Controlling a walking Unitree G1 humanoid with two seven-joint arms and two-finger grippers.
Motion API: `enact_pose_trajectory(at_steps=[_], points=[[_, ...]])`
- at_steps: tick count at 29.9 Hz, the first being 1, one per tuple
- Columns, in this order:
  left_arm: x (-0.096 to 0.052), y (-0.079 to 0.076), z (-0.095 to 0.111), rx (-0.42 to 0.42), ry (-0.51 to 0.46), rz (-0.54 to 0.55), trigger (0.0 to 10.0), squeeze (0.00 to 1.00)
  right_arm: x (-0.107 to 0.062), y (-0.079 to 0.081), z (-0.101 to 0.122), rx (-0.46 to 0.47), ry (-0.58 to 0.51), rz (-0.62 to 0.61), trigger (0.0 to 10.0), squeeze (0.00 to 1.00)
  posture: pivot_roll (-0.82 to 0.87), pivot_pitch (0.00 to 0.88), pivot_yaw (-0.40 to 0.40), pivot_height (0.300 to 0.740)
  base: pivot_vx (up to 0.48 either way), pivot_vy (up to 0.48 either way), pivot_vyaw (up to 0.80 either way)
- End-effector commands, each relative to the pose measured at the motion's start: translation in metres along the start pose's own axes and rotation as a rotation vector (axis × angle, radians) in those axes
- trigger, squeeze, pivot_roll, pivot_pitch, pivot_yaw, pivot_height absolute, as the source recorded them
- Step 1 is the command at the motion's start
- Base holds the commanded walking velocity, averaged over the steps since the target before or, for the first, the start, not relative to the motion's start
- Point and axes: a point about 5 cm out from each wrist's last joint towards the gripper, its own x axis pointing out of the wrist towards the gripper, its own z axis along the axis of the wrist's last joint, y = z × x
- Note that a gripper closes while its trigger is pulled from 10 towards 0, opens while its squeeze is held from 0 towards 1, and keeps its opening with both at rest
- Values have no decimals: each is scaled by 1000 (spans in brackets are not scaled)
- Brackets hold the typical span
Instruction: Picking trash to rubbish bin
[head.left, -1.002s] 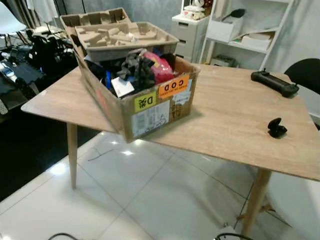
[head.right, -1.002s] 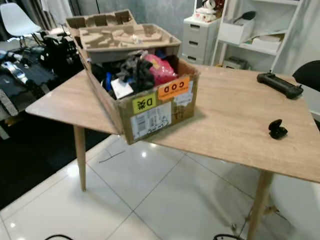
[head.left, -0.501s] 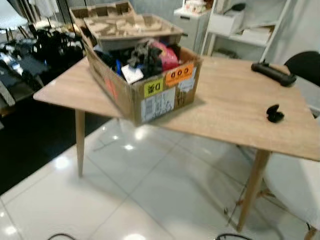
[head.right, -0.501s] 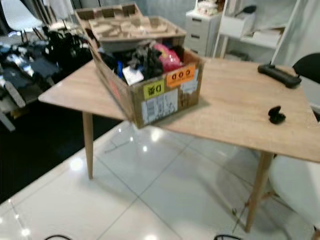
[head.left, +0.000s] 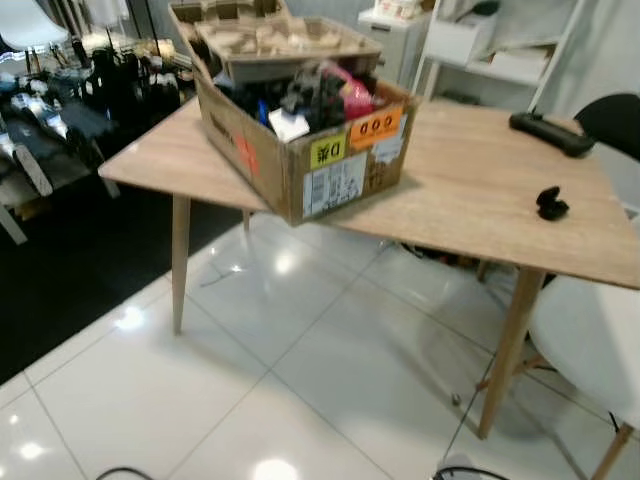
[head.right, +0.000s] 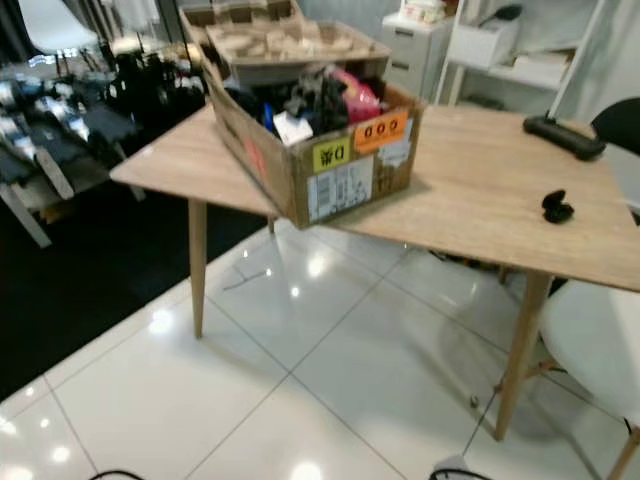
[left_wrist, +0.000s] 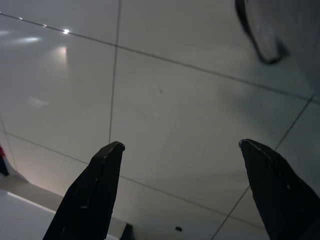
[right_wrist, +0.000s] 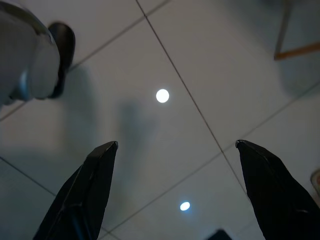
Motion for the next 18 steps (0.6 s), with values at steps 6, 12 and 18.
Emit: enact_pose_trajectory(at_steps=[6,12,18], points=[[0,-6,3,-1,-15,-23,10000,0,-1,12,-3,-2,10,27,10000,0,-24,51,-10,740,-279,0,0],[0,-8,3,-2,-14,-28,10000,0,-1,11,-3,-2,9,26,10000,0,-25,52,-12,740,-281,0,0],[0,-9,1,-4,-11,-31,10000,0,-1,10,-4,-6,11,25,10000,0,-25,57,-15,740,-280,0,0]])
